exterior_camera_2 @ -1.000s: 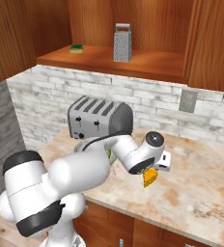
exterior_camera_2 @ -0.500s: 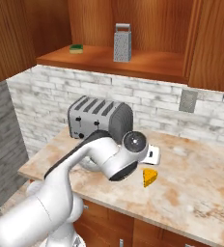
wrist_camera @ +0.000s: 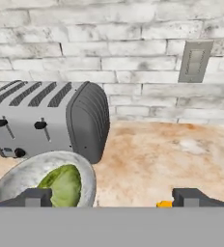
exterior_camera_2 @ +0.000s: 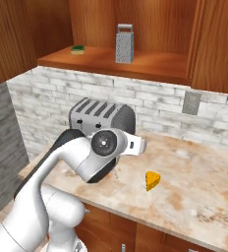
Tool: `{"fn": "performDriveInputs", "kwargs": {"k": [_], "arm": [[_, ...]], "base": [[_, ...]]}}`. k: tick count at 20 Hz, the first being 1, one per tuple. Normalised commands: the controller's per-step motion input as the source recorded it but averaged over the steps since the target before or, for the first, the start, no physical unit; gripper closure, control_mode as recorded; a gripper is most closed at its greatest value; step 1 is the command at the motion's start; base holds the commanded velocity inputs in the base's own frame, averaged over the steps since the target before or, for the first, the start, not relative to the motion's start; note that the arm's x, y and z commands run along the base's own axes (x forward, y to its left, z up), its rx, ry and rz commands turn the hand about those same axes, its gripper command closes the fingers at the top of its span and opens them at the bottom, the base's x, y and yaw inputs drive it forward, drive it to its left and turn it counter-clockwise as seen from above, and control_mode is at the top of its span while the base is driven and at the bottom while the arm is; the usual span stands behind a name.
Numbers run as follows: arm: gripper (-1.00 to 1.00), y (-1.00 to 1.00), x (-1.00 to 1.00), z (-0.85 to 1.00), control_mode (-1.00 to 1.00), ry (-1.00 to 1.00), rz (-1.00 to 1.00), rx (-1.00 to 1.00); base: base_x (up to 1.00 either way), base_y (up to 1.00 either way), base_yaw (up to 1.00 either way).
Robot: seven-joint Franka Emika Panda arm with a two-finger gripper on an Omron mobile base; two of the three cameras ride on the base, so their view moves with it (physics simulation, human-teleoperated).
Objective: Pick the cheese from the fridge and the cheese grater from the cabinet and place them next to the salad bowl.
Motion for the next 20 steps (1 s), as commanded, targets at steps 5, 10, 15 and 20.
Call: {"fn": "performDriveInputs", "kwargs": {"k": [5, 10, 15, 20], "arm": [[-1.00, 0.00, 0.00, 1.00, -1.00, 0.00, 0.00, 0.00], [-1.00, 0.05, 0.00, 1.00, -1.00, -0.02, 0.00, 0.00], [-1.00, 0.14, 0.00, 1.00, -1.00, -0.18, 0.00, 0.00], [-1.00, 0.38, 0.02, 1.00, -1.00, -0.07, 0.00, 0.00]], "base": [[0.00, 0.00, 0.00], [0.00, 0.00, 0.00], [0.00, 0.00, 0.00], [0.00, 0.00, 0.00]]}}
